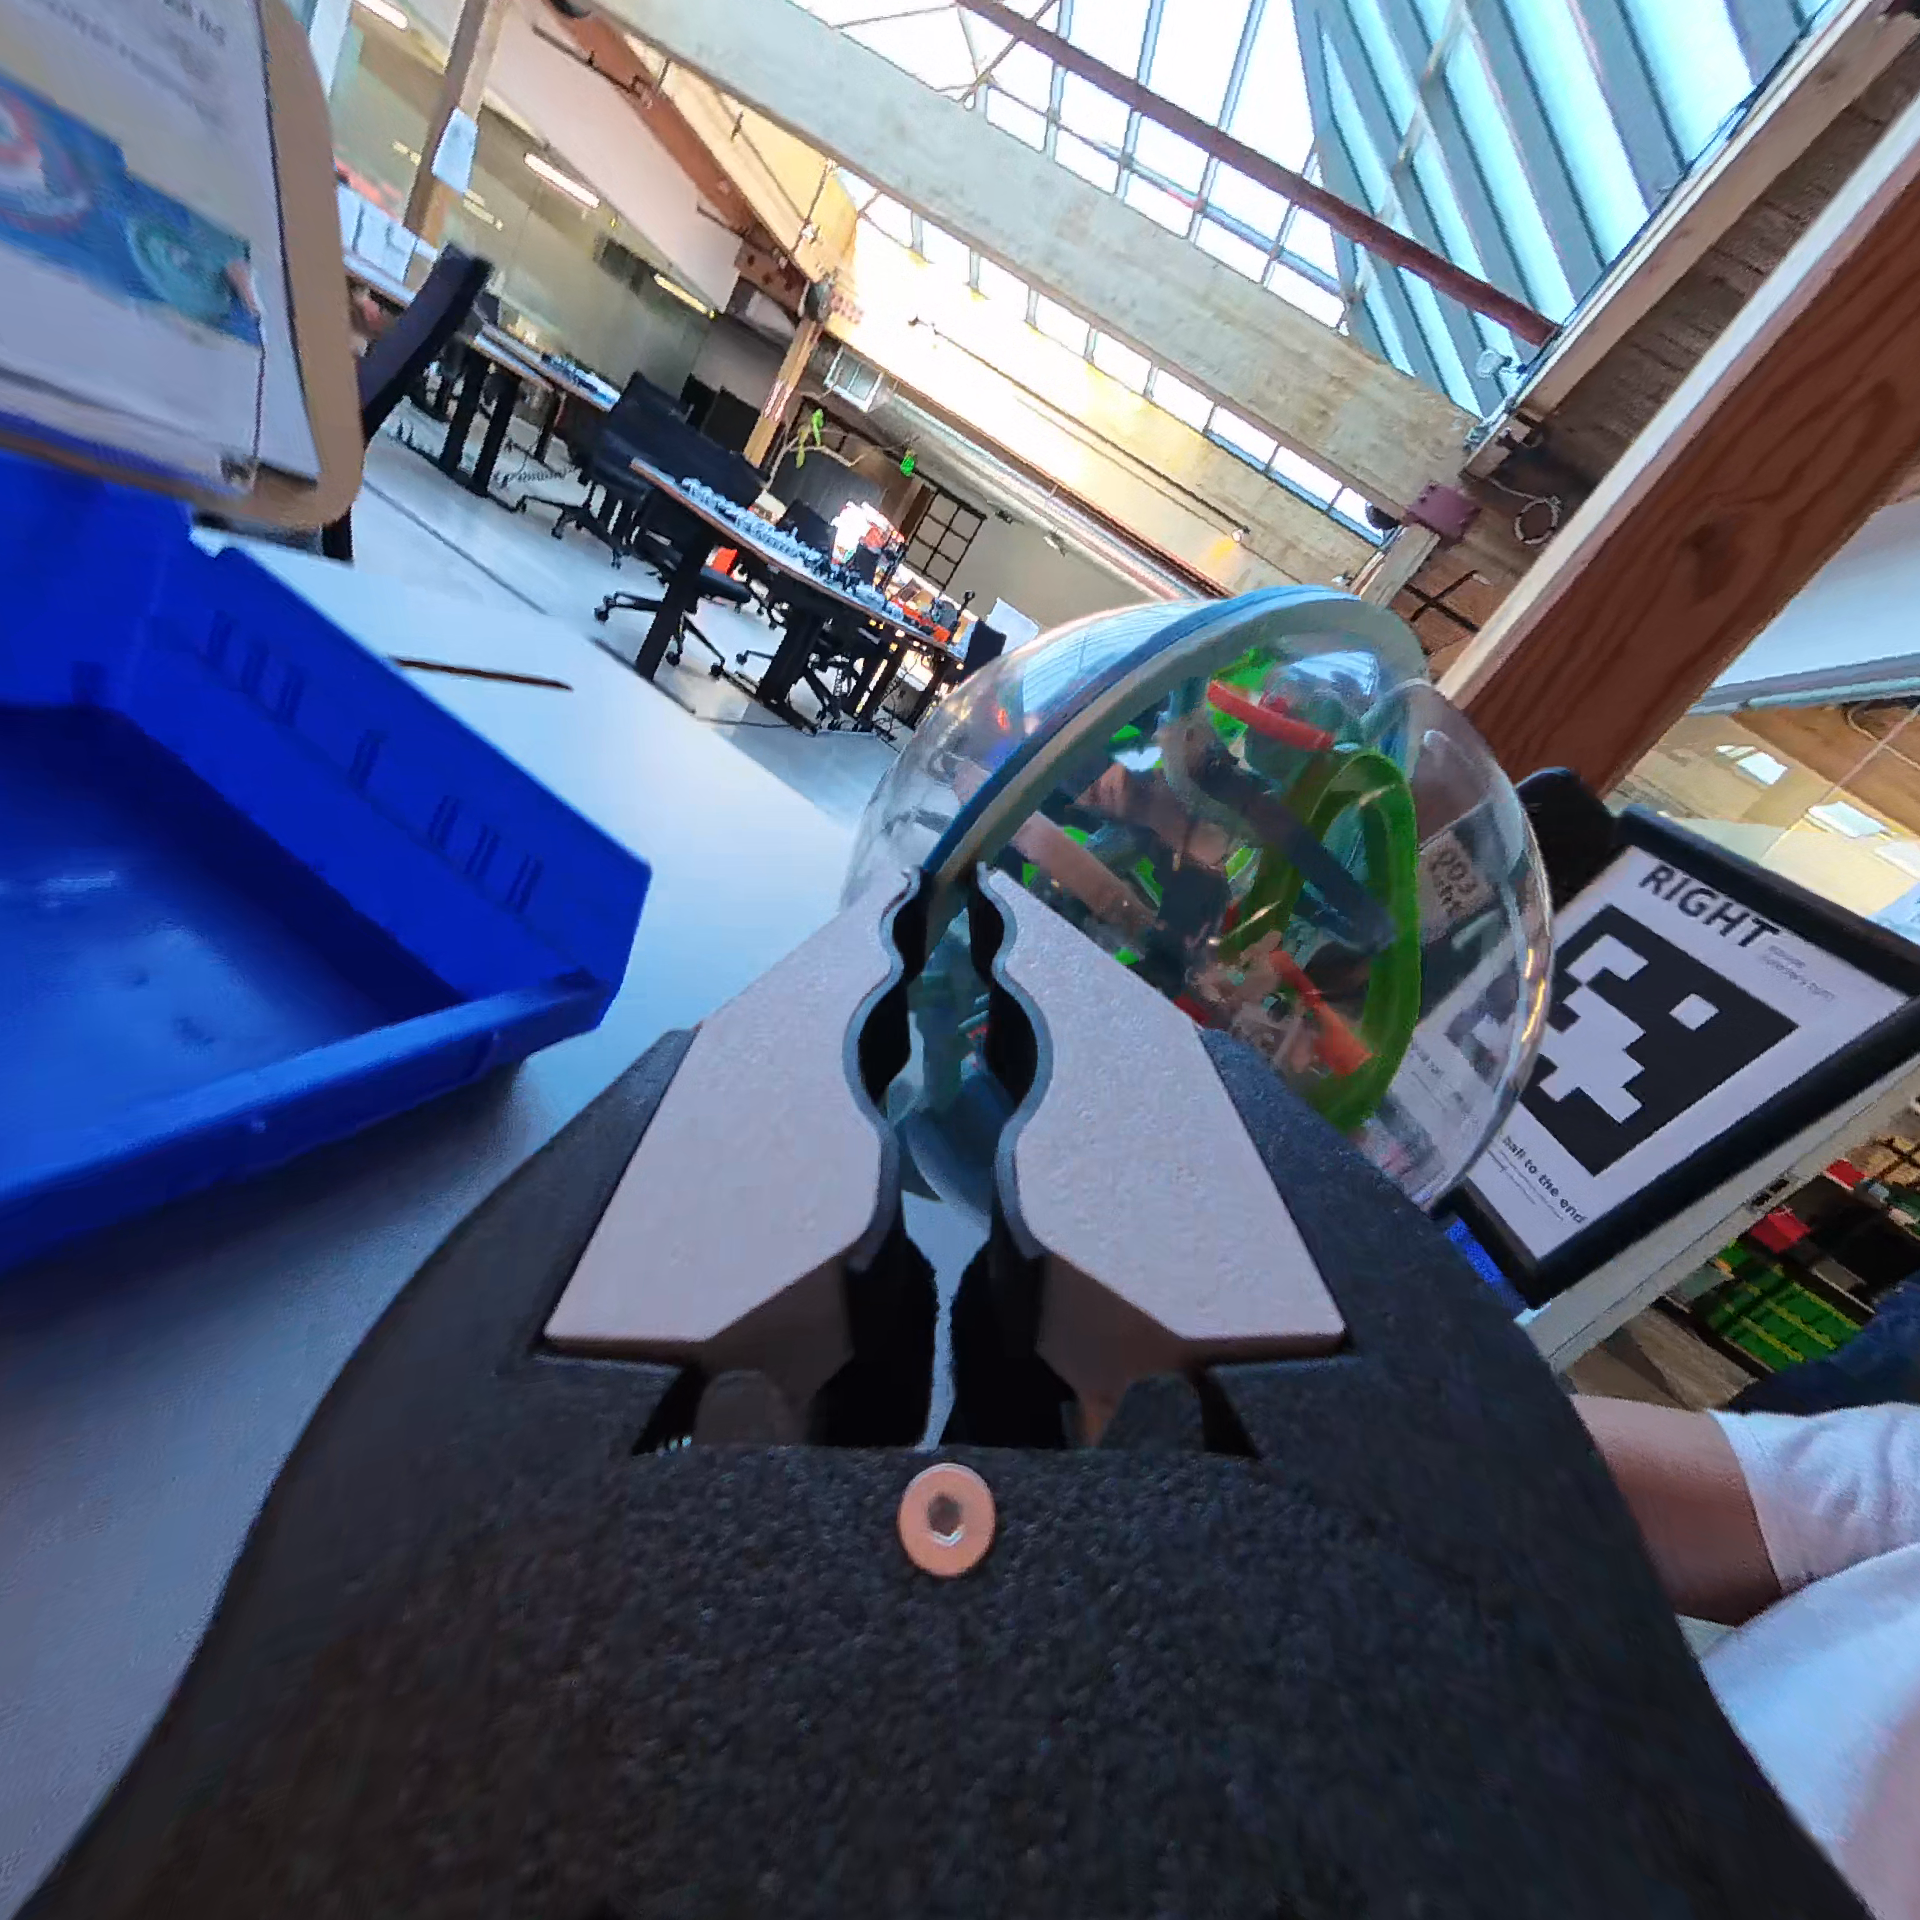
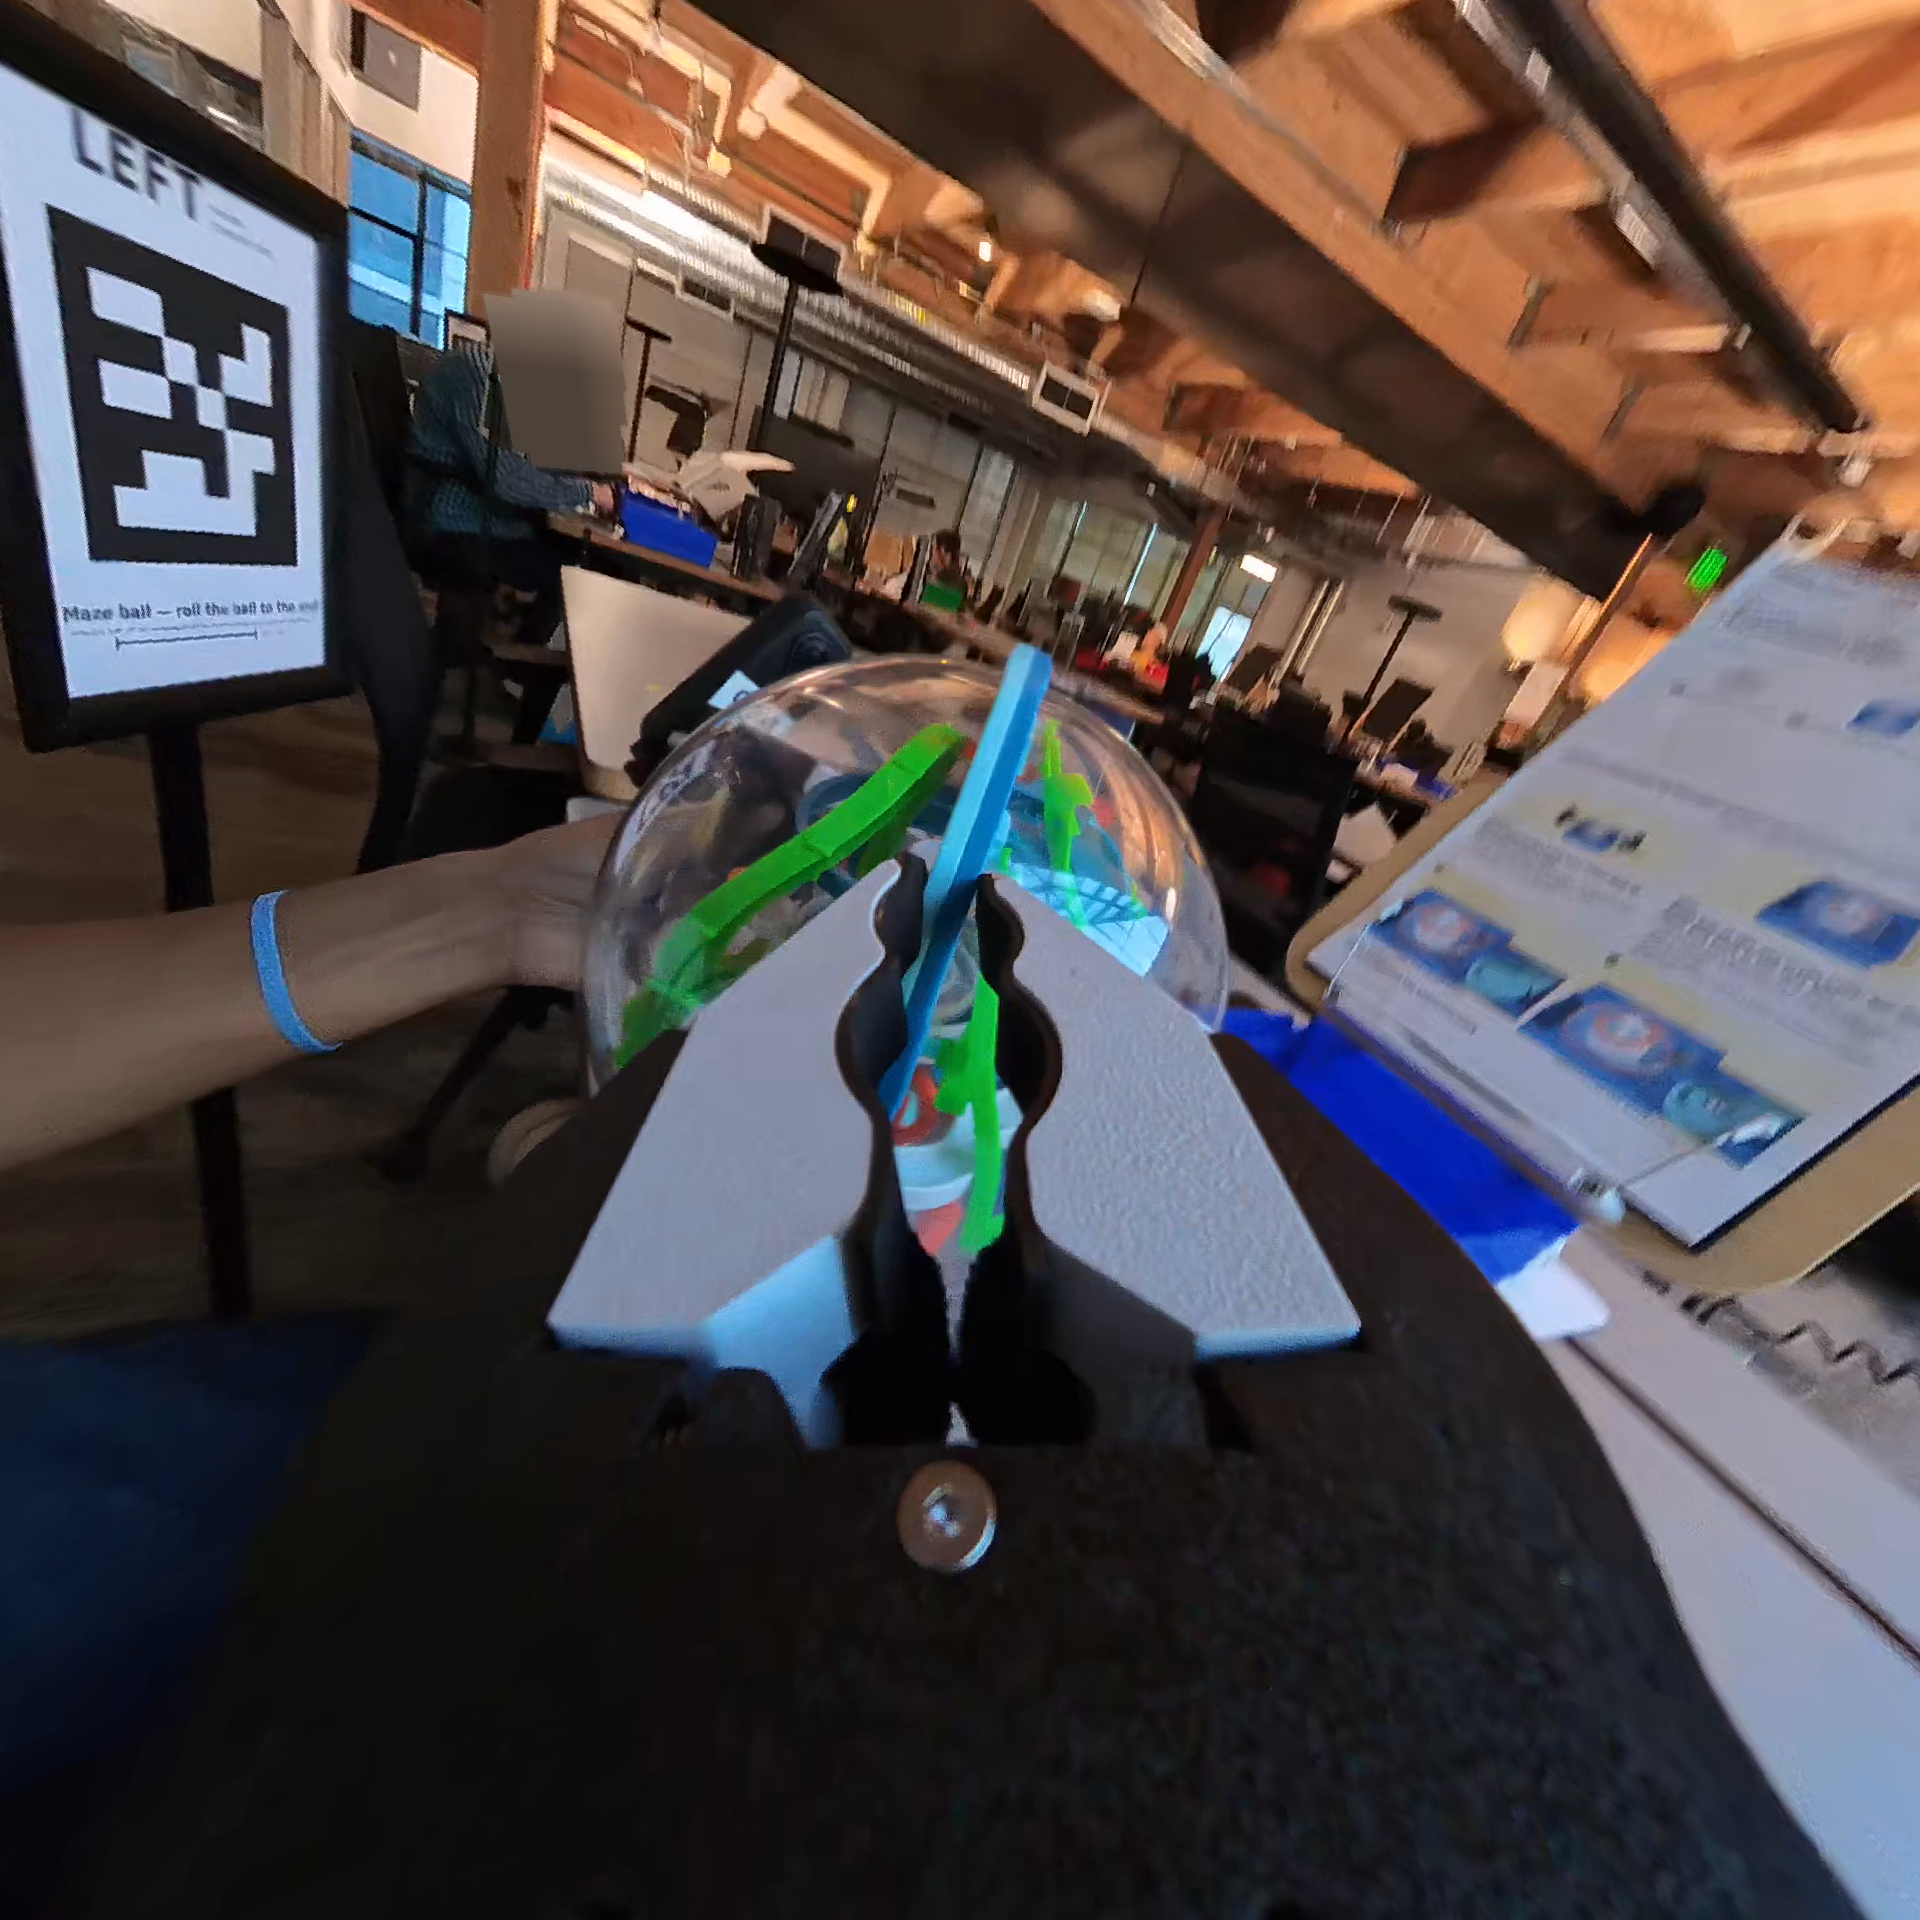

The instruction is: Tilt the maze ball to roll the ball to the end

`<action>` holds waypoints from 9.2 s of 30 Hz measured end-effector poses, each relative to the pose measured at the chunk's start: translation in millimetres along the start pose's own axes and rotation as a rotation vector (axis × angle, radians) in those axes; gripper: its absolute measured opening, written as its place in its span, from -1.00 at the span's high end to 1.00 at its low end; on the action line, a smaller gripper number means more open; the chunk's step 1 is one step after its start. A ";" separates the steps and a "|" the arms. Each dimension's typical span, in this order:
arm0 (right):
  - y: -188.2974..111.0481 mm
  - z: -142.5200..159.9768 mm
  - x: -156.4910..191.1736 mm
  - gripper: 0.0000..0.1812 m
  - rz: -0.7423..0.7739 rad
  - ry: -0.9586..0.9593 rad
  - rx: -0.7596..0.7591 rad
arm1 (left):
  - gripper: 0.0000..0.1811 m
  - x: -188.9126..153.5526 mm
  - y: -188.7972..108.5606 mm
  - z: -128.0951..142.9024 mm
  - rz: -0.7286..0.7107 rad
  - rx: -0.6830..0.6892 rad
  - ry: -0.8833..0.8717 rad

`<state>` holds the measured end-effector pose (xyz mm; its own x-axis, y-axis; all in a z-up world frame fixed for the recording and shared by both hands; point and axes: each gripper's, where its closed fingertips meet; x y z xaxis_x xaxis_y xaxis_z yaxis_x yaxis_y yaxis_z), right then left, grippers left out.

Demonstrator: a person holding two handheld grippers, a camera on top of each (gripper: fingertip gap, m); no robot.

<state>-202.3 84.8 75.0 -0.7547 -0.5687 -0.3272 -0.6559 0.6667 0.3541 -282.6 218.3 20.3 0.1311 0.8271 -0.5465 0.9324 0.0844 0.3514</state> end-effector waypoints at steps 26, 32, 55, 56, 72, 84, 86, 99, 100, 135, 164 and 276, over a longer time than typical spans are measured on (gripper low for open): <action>57.7 105.9 43.3 0.86 0.070 0.074 0.393 | -0.31 7.7 -59.3 89.1 -0.354 0.147 0.217; 39.9 69.4 13.6 0.82 0.149 0.118 0.263 | -0.39 15.4 -52.0 106.5 -0.387 0.282 0.302; 5.9 158.1 -4.5 -0.30 0.090 0.746 0.178 | -0.71 36.2 -51.0 84.8 -0.164 0.443 0.192; 5.9 158.7 -2.0 -0.30 0.080 0.761 0.185 | -0.58 41.2 -50.0 89.0 -0.174 0.478 0.173; 21.4 185.9 -2.6 -0.49 -0.033 0.964 0.165 | -0.74 73.5 -72.9 91.2 -0.040 0.525 -0.048; 63.2 127.5 22.1 -0.71 -0.144 0.711 0.148 | -0.76 -5.9 -26.1 40.4 0.073 0.360 0.167; 69.3 73.3 29.1 -0.71 -0.187 0.560 0.073 | -0.76 -53.6 -24.3 19.7 0.124 0.338 0.318; 46.0 -118.3 142.3 -0.71 -0.373 -0.264 -0.126 | -0.75 -259.0 -68.7 1.9 0.331 0.290 1.124; 45.3 -119.9 144.3 -0.71 -0.369 -0.261 -0.119 | -0.75 -262.8 -69.5 1.9 0.334 0.287 1.123; 65.5 -85.2 119.7 -0.71 -0.288 0.149 -0.029 | -0.75 -230.6 -62.4 -15.3 0.254 0.308 0.750; 51.2 -99.3 126.1 -0.70 -0.330 -0.135 -0.066 | -0.74 -235.4 -61.6 -0.6 0.304 0.333 0.990; 27.1 -146.7 153.5 -0.69 -0.402 -0.427 -0.223 | -0.68 -264.7 -68.8 13.3 0.223 0.378 1.319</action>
<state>-338.4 -55.0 162.9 -0.4050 -0.4806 -0.7778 -0.9096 0.2977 0.2897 -376.9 -13.8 130.7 0.0736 0.7288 0.6808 0.9954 -0.0961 -0.0048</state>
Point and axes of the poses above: each gripper's, where its closed fingertips meet, y out along the fingers, z out of its underside, x = y × z across the jaws, and after that the axes turned 15 degrees about -x, right-handed
